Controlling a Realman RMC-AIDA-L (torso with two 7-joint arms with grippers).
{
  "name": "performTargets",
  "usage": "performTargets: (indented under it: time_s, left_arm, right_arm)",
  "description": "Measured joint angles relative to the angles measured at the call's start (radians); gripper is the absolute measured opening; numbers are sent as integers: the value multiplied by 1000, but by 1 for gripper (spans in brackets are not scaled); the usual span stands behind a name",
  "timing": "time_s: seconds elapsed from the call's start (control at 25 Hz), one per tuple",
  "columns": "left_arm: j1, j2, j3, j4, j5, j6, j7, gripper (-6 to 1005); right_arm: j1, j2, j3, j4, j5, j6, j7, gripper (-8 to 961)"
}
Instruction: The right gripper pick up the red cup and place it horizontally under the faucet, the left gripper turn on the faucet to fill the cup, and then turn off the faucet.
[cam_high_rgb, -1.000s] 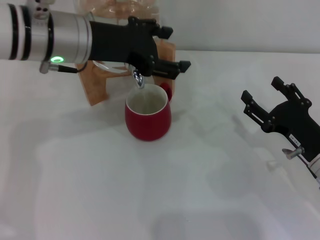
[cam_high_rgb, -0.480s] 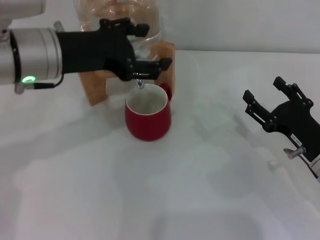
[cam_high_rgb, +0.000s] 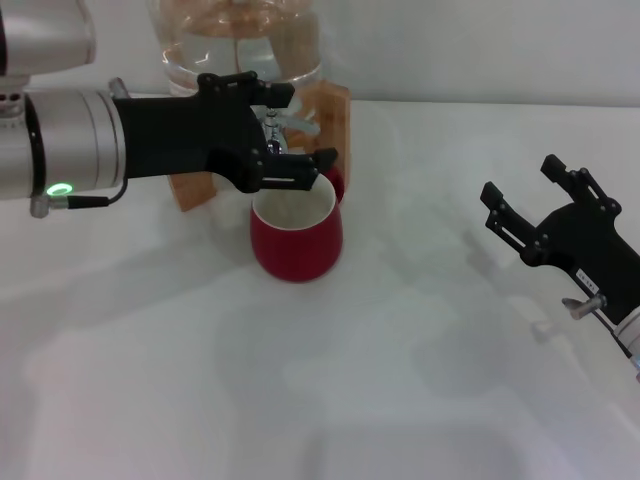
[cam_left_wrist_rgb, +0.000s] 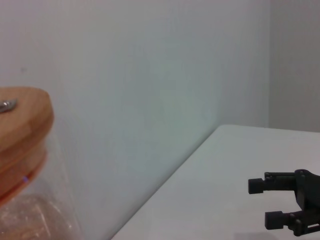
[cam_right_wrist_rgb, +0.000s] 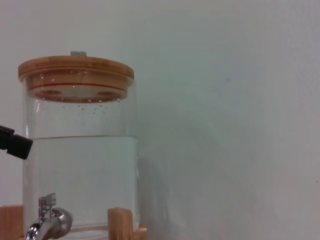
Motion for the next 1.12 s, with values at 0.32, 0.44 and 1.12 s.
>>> performTargets:
  time_s: [0.32, 0.44, 1.12]
  left_arm:
    - [-4, 1, 20, -11, 27, 1, -25, 874]
    - [1, 0, 29, -12, 31, 1, -33, 874]
    - [-29, 2, 35, -76, 68, 30, -34, 875]
  right_arm:
    - [-6, 0, -1, 0, -6, 2, 1, 839]
    - [-6, 0, -2, 0, -8, 4, 1, 839]
    - [-12, 0, -4, 0, -8, 2, 2, 839]
